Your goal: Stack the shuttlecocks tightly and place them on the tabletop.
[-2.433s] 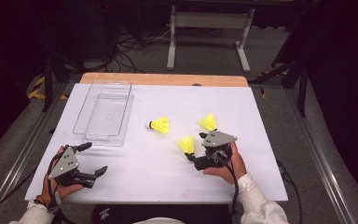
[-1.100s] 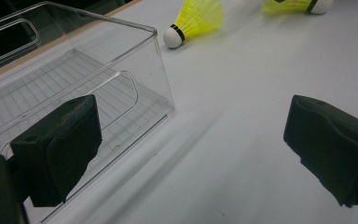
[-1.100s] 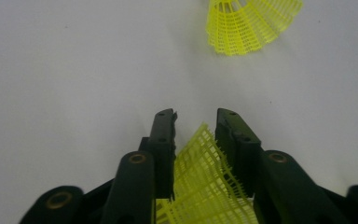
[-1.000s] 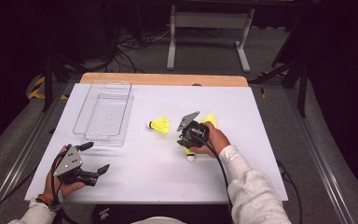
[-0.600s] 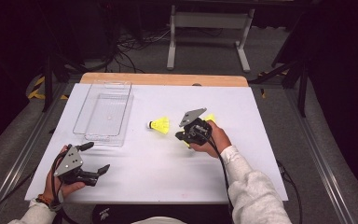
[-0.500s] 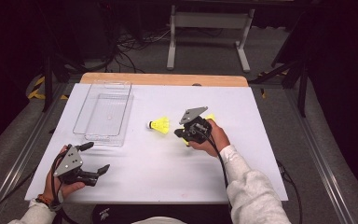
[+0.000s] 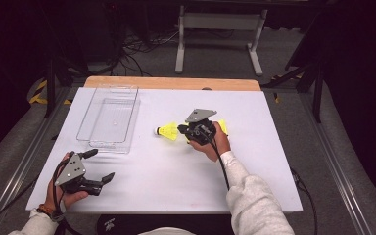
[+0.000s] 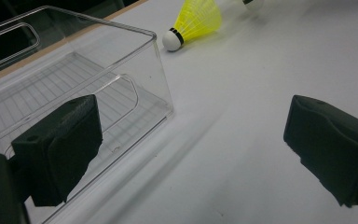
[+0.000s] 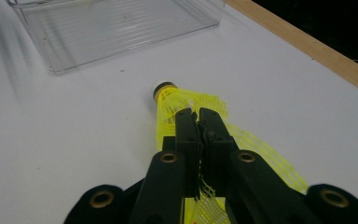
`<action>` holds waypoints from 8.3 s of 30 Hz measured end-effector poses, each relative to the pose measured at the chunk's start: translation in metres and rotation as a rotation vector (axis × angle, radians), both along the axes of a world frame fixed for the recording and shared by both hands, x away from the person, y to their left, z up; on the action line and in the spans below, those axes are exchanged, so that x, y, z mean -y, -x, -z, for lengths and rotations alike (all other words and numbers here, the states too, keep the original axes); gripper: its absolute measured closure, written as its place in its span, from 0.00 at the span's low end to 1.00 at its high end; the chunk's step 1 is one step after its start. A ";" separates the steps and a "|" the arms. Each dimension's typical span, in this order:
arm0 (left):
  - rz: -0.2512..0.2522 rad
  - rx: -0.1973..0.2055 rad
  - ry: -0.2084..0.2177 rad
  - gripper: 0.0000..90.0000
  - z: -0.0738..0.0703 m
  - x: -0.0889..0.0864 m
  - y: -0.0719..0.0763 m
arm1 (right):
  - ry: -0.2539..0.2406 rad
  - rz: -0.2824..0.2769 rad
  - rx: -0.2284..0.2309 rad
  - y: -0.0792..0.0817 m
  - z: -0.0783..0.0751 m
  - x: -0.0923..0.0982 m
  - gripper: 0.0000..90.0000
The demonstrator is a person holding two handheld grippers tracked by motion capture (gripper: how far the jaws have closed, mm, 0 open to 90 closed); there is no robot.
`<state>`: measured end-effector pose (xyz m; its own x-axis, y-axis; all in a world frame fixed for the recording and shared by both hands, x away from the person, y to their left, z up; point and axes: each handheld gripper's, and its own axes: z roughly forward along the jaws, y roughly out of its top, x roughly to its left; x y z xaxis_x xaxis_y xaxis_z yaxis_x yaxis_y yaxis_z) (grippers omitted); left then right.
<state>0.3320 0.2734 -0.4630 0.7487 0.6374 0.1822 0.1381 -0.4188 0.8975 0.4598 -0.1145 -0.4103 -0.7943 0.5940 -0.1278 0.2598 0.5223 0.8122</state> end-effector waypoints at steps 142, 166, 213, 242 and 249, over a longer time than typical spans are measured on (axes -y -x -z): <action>0.023 0.001 -0.003 0.06 0.000 0.000 0.001 | 0.005 -0.035 0.018 0.008 0.035 0.027 1.00; 0.030 -0.004 -0.007 0.06 0.001 0.001 0.001 | 0.029 -0.065 0.009 0.004 0.043 0.001 1.00; 0.042 0.015 -0.015 0.06 0.000 0.001 0.004 | 0.087 -0.048 -0.035 0.007 0.047 0.001 0.77; 0.036 0.014 -0.023 0.06 0.001 0.002 0.003 | 0.050 -0.088 0.030 0.039 0.026 0.015 0.67; 0.036 0.012 -0.025 0.06 0.001 0.002 0.003 | 0.039 -0.087 0.045 0.047 0.021 0.019 0.64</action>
<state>0.3294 0.2709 -0.4638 0.7685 0.6054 0.2072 0.1116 -0.4457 0.8882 0.4131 -0.1336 -0.4314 -0.8357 0.5165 -0.1868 0.1753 0.5731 0.8005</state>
